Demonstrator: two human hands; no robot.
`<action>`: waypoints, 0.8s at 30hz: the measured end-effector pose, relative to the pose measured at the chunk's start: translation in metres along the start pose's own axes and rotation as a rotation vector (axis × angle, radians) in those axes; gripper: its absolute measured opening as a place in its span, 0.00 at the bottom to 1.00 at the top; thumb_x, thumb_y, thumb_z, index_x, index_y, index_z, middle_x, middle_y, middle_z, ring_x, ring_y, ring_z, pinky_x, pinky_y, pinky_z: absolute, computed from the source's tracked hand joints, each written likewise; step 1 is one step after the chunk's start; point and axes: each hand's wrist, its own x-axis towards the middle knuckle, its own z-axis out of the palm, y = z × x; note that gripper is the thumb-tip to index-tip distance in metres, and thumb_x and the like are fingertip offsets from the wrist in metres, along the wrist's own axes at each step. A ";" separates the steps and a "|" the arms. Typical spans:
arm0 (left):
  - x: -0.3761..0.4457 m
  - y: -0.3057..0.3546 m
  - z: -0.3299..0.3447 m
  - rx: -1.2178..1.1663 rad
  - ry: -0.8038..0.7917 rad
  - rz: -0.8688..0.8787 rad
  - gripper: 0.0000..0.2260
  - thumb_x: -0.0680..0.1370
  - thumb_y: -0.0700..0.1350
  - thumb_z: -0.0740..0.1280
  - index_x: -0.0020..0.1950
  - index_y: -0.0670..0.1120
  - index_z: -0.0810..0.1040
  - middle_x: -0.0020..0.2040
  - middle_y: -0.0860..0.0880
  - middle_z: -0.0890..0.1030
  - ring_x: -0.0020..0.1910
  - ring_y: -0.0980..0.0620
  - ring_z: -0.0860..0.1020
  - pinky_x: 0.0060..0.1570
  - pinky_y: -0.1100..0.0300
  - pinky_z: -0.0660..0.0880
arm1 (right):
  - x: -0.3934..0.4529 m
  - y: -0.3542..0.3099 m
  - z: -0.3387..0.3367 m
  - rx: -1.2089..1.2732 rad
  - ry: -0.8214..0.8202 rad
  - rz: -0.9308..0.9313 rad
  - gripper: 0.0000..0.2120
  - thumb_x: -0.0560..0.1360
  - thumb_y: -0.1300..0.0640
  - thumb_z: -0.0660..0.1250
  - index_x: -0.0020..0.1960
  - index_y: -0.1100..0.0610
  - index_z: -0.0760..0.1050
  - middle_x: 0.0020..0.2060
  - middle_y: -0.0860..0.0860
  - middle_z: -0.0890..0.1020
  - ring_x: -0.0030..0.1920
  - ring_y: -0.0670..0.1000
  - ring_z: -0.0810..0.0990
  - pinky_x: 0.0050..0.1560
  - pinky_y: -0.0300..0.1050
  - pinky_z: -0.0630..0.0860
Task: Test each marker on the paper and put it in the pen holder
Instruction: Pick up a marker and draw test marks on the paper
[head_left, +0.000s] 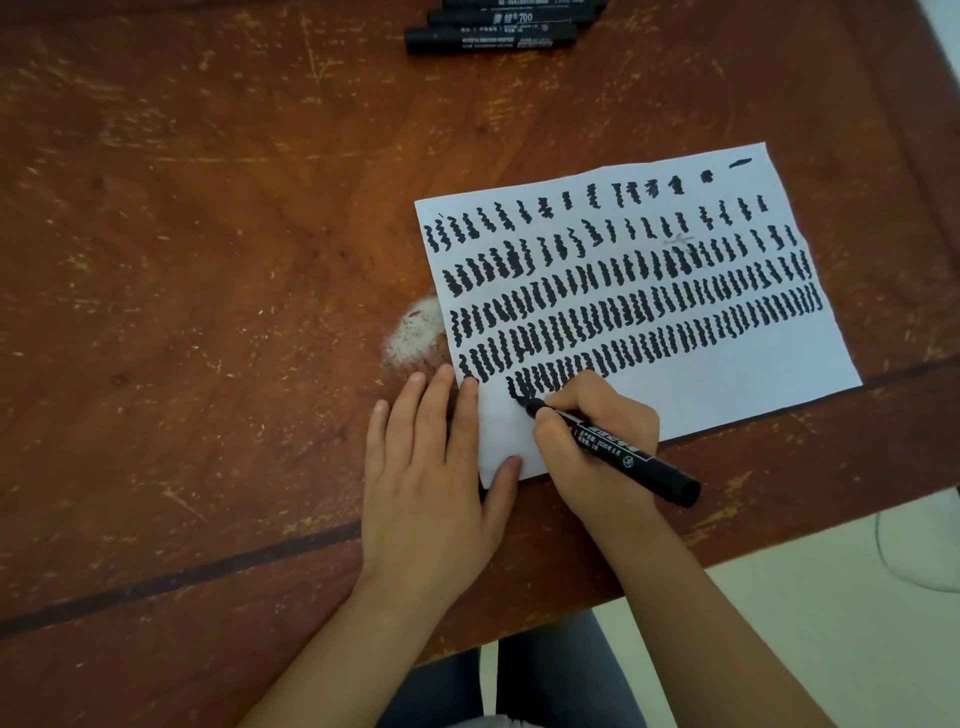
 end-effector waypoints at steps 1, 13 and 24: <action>0.000 0.000 0.000 -0.008 0.002 0.002 0.28 0.78 0.59 0.45 0.66 0.40 0.66 0.65 0.38 0.72 0.66 0.43 0.61 0.67 0.50 0.52 | -0.001 0.003 -0.002 -0.016 -0.002 -0.021 0.11 0.64 0.59 0.58 0.28 0.66 0.68 0.19 0.51 0.69 0.22 0.42 0.66 0.25 0.23 0.60; 0.002 0.000 -0.016 -0.279 0.125 -0.062 0.20 0.73 0.37 0.51 0.64 0.39 0.66 0.60 0.35 0.75 0.64 0.43 0.64 0.60 0.37 0.56 | 0.005 -0.017 -0.023 0.230 0.015 0.130 0.08 0.65 0.59 0.66 0.38 0.48 0.71 0.31 0.45 0.77 0.31 0.38 0.75 0.33 0.27 0.71; 0.012 0.012 -0.129 -0.780 0.187 -0.261 0.23 0.70 0.41 0.72 0.58 0.54 0.65 0.42 0.60 0.77 0.38 0.67 0.74 0.38 0.80 0.68 | 0.023 -0.104 -0.055 0.413 -0.177 -0.084 0.07 0.60 0.48 0.62 0.36 0.40 0.75 0.30 0.44 0.84 0.26 0.44 0.77 0.30 0.35 0.74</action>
